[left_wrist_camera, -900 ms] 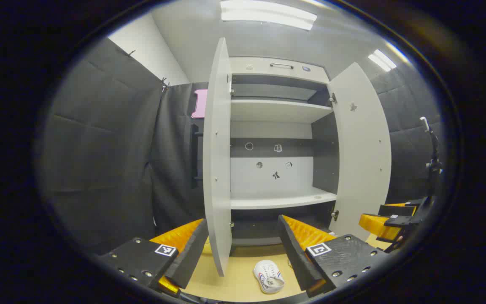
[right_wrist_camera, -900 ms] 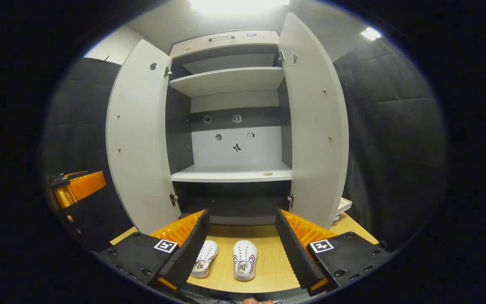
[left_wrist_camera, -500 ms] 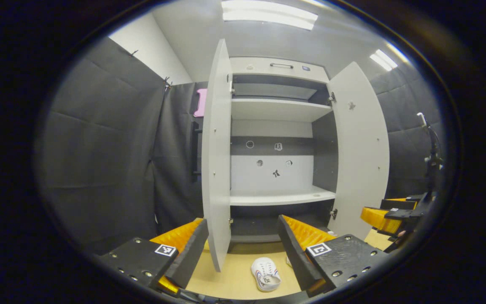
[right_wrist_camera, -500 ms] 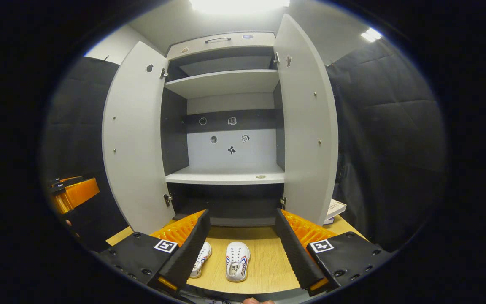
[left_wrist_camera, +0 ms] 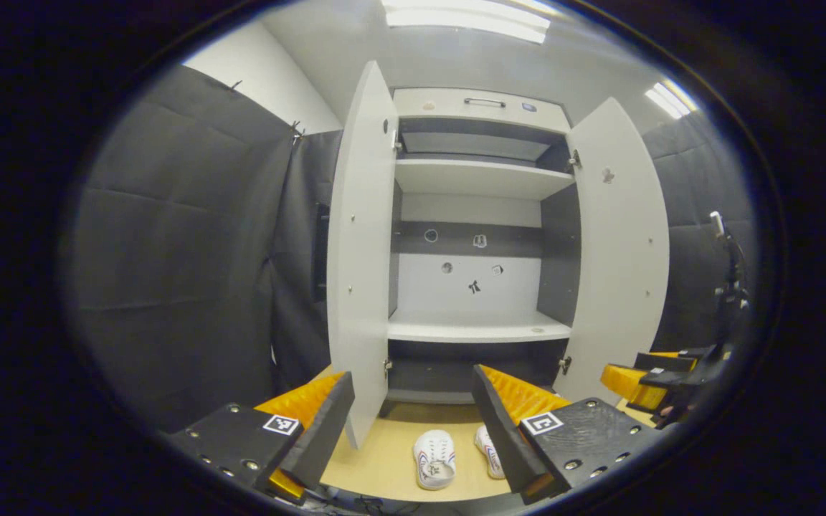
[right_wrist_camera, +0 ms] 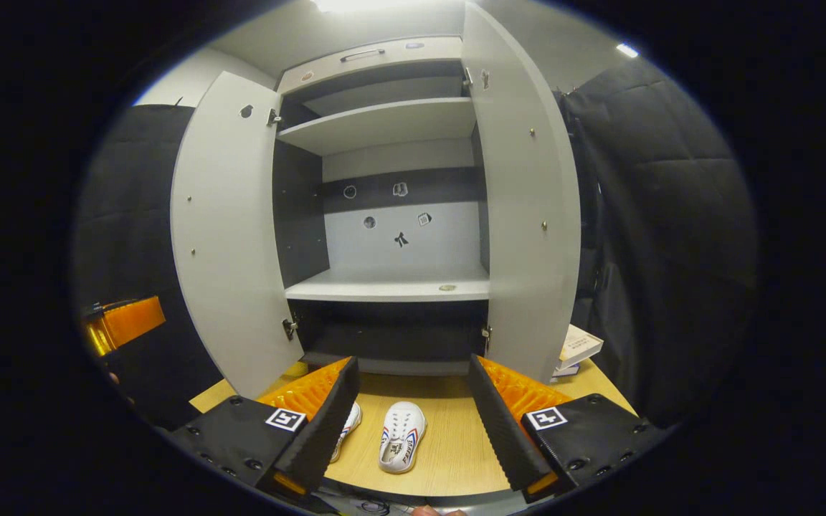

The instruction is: Grab one shoe with the right hand and put it into the shoe cabinet, grab the other shoe with the left hand and put it into the shoe cabinet; then close the right door with the right hand and the left door with the left hand.

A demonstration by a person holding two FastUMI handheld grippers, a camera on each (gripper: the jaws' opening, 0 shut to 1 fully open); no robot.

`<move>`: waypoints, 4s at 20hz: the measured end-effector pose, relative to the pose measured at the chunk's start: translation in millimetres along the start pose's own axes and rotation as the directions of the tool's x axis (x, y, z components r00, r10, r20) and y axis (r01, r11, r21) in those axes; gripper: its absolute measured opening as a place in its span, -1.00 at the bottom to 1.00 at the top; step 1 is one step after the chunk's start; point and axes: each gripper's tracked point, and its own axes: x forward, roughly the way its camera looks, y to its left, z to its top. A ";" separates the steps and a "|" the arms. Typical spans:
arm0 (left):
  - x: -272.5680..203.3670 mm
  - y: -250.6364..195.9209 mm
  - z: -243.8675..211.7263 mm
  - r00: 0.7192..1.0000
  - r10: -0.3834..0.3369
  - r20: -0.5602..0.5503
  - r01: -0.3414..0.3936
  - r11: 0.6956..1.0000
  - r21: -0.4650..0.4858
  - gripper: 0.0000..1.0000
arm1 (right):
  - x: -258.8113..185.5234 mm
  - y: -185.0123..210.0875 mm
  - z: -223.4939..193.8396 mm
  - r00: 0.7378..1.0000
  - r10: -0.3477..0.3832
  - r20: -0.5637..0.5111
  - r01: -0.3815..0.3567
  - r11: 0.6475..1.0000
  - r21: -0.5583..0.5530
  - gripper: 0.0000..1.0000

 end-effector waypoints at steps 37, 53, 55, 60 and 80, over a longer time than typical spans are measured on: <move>96.1 -14.9 -74.3 0.944 -0.250 -0.215 0.254 0.967 -0.008 0.87 | 198.9 62.2 -275.8 0.674 0.048 -0.737 -0.040 0.999 0.029 0.92; 114.7 -26.8 -76.7 0.860 -0.483 -0.165 0.491 0.871 0.007 0.87 | 210.1 44.9 -294.6 0.603 -0.210 -0.769 0.137 0.978 -0.160 -0.79; 117.8 -27.9 -77.6 0.850 -0.499 -0.168 0.508 0.861 0.013 0.91 | 206.2 45.0 -293.2 0.608 -0.195 -0.769 0.131 0.981 -0.146 -0.89; 119.5 -36.1 -70.1 0.837 -0.527 -0.147 0.540 0.839 0.072 0.92 | 207.1 45.5 -291.4 0.609 -0.145 -0.780 0.159 0.986 -0.059 -0.96; 143.9 -40.5 -69.2 0.928 -0.329 -0.176 0.359 0.916 0.179 0.96 | 132.8 37.3 -146.8 0.815 0.058 -0.576 -0.050 0.998 0.029 -0.97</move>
